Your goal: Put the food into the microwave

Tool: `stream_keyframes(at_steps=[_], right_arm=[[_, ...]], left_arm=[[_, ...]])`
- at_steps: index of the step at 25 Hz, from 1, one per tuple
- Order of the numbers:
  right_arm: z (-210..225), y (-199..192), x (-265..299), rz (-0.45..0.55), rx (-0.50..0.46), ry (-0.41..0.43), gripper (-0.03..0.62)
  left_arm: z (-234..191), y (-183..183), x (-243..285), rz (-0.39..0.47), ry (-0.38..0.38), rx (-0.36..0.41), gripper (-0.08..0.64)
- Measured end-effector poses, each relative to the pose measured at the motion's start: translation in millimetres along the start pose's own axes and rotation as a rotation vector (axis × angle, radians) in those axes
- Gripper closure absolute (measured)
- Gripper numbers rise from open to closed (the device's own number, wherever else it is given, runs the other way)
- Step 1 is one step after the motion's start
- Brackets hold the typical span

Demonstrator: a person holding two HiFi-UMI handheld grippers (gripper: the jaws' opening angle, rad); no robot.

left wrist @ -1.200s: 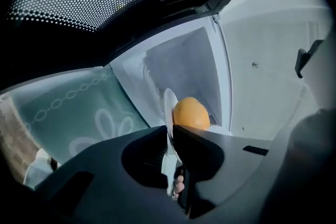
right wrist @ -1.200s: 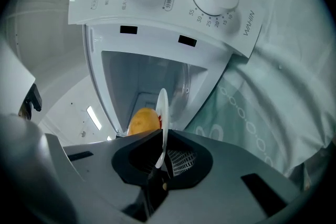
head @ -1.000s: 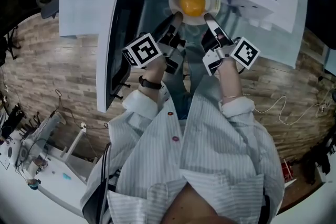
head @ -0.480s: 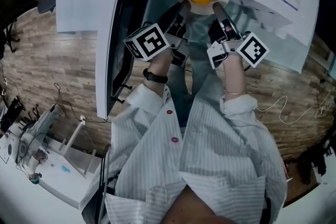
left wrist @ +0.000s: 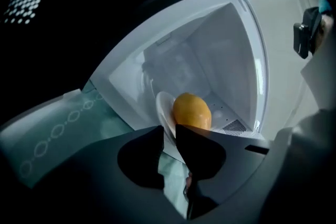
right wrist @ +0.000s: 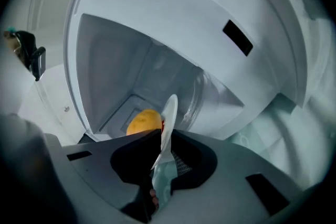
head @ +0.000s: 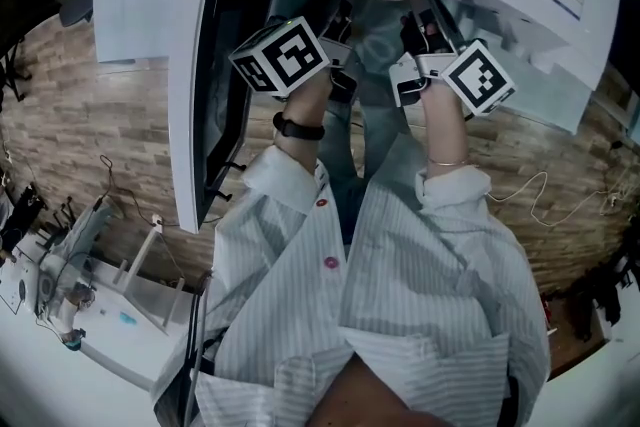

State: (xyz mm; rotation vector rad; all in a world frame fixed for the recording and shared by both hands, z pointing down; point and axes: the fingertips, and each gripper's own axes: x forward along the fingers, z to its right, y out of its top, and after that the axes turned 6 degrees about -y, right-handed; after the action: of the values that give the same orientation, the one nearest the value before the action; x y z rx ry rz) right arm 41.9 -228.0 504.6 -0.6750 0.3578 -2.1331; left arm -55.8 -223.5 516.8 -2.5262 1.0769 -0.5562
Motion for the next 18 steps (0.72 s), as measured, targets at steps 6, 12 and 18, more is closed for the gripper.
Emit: stream_keyframes(at_steps=[6, 12, 18], right_arm=[[6.7, 3.7, 5.9, 0.006, -0.167, -0.089, 0.497], [1.7, 12.6, 14.1, 0.047, -0.354, -0.12, 0.485], [-1.6, 14.8, 23.1, 0.048, -0.488, -0.167, 0.465]], left_arm=[[4.2, 9.0, 10.7, -0.02, 0.031, 0.116, 0.494], [-0.7, 10.9, 16.9, -0.024, 0.066, 0.173, 0.482], [-0.3, 18.0, 18.9, 0.002, 0.089, 0.235, 0.474]])
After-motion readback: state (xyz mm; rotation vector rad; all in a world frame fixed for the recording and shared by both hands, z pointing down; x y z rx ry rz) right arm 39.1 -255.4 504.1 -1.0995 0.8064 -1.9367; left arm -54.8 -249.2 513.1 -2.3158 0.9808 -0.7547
